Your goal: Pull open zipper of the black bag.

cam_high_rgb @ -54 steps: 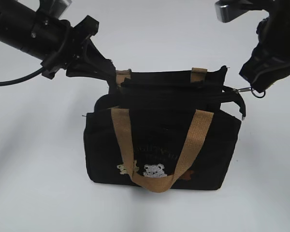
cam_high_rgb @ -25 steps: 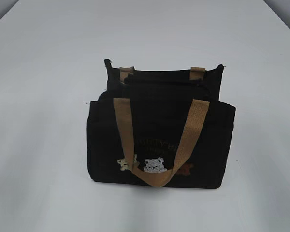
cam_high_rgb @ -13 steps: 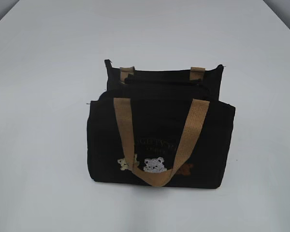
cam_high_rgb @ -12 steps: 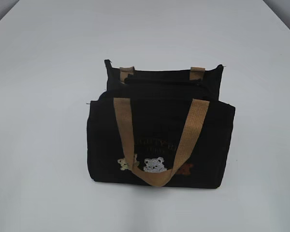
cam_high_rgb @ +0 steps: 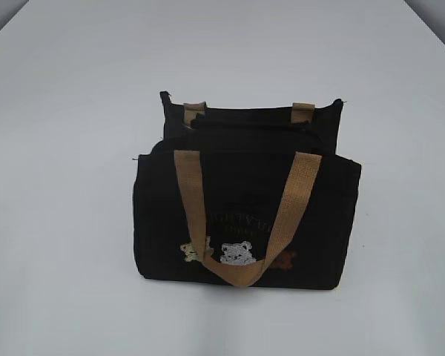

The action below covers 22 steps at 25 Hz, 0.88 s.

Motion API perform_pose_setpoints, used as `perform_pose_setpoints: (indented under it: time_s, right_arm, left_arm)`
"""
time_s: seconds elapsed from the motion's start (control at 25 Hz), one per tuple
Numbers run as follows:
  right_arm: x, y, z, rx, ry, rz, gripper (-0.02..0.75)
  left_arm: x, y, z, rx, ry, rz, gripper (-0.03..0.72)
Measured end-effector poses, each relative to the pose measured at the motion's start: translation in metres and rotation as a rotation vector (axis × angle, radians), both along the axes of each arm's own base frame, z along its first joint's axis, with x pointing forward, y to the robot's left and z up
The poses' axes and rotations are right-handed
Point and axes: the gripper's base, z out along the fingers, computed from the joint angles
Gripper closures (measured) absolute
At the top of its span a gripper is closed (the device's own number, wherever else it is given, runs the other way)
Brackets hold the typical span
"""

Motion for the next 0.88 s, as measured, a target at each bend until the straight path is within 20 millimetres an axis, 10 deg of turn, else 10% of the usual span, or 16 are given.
perform_pose_setpoints:
  time_s: [0.88]
  right_arm:
    - [0.0005,-0.0001,0.0007,0.03,-0.008,-0.138,0.251]
  left_arm:
    - [0.0014,-0.0003,-0.0002,0.0,-0.002,0.125,0.414]
